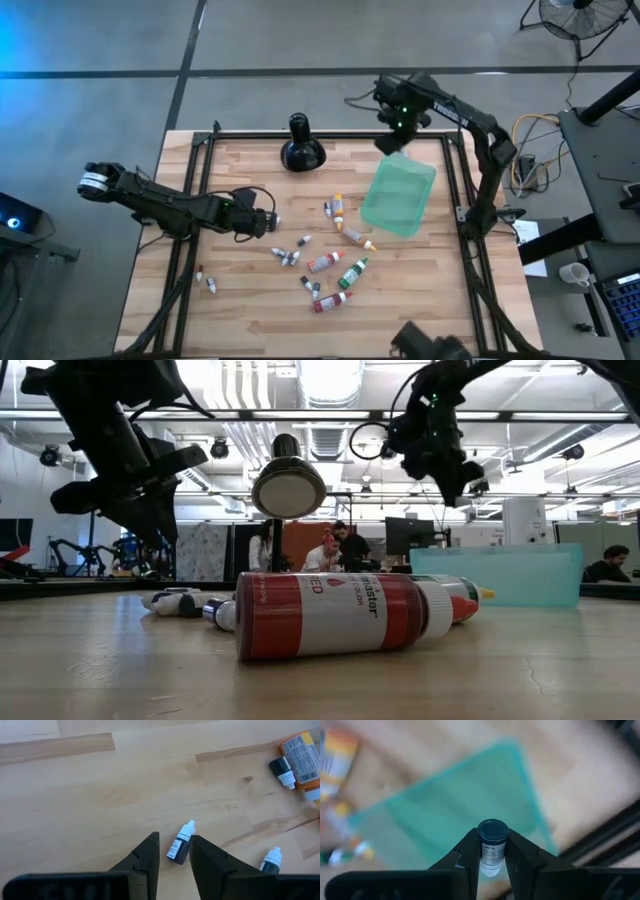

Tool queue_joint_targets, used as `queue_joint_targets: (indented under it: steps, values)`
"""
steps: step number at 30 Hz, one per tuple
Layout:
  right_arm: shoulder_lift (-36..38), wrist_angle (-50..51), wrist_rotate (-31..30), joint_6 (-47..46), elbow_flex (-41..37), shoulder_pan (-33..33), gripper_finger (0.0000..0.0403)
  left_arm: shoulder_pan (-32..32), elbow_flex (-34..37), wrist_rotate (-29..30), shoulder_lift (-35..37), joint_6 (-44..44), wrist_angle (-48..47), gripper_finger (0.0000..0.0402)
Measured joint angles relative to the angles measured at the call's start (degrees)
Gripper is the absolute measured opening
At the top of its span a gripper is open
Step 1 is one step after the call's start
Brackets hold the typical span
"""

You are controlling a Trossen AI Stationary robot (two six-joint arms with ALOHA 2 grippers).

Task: Pick & Place food coloring
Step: Put the top small black food coloring bottle into the green bin

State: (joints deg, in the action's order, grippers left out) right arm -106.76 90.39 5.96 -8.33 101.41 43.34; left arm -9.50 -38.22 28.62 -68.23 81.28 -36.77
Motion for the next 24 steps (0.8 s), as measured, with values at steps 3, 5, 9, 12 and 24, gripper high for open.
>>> queue_joint_targets:
  steps: [3,5,9,12,24]
  values:
    - [0.22,-0.51,4.37,-1.9,-2.69,-2.32,0.0068,0.0,0.0,-0.02,-0.02,-1.22,0.38,0.008]
    - [0.15,-0.37,7.63,-3.43,-4.67,-3.87,0.0068,0.0,0.0,-0.02,-0.02,-1.78,0.75,0.008]
    - [0.09,-0.42,4.97,-5.38,-9.43,-7.73,0.0068,-0.07,0.0,-0.02,-0.02,-1.88,1.07,0.008]
    - [0.09,-1.48,0.19,-6.54,-13.03,-9.49,0.0068,-0.13,0.0,-0.02,-0.02,-1.98,1.36,0.008]
    - [0.09,-25.43,-2.22,-4.18,-27.42,-6.75,0.0068,-0.15,-0.02,-0.09,-0.02,-6.01,2.71,0.008]
